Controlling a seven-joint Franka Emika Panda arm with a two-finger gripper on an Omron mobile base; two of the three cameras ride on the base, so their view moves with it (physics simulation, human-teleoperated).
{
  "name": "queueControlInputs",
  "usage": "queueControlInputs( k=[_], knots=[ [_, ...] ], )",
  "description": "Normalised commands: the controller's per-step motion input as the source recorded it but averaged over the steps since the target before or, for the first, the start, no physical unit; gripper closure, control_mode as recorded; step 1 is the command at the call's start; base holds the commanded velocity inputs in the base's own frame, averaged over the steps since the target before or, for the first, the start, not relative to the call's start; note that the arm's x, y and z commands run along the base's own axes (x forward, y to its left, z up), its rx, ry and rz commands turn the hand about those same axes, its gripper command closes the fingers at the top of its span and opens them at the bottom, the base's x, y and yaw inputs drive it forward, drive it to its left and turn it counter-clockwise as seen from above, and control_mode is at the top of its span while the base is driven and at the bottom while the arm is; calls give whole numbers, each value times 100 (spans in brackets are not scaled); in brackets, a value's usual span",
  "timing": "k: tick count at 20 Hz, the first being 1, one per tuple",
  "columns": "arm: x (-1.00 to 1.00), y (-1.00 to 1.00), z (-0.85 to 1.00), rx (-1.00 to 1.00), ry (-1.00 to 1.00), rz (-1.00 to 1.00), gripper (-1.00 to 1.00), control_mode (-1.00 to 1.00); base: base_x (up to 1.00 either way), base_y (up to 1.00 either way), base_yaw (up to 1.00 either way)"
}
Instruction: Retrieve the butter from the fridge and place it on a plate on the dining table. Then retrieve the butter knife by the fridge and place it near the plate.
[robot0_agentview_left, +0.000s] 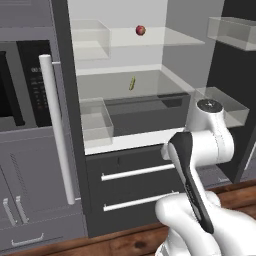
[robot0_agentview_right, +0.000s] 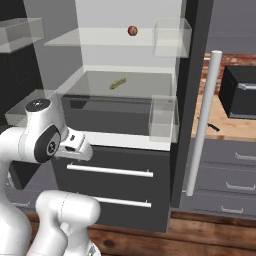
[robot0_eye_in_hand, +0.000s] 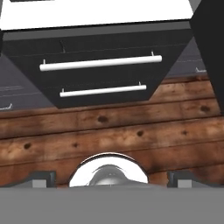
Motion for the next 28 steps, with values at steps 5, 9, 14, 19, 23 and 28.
queueControlInputs(
  k=[5, 9, 14, 19, 23, 28],
  knots=[
    [0, 0, -23, 0, -10, 0, -100, -100, 0, 0, 0],
    [0, 0, -16, 0, -2, 0, -100, -100, 0, 0, 0],
    [0, 0, -8, 0, 0, 0, -100, -100, 0, 0, 0],
    [0, 0, -5, 0, 0, 0, -100, -100, 0, 0, 0],
    [0, 0, 0, 0, 0, 0, -100, -100, 0, 0, 0],
    [0, 0, 0, 0, 0, 0, -100, -100, 0, 0, 0]
  ],
)
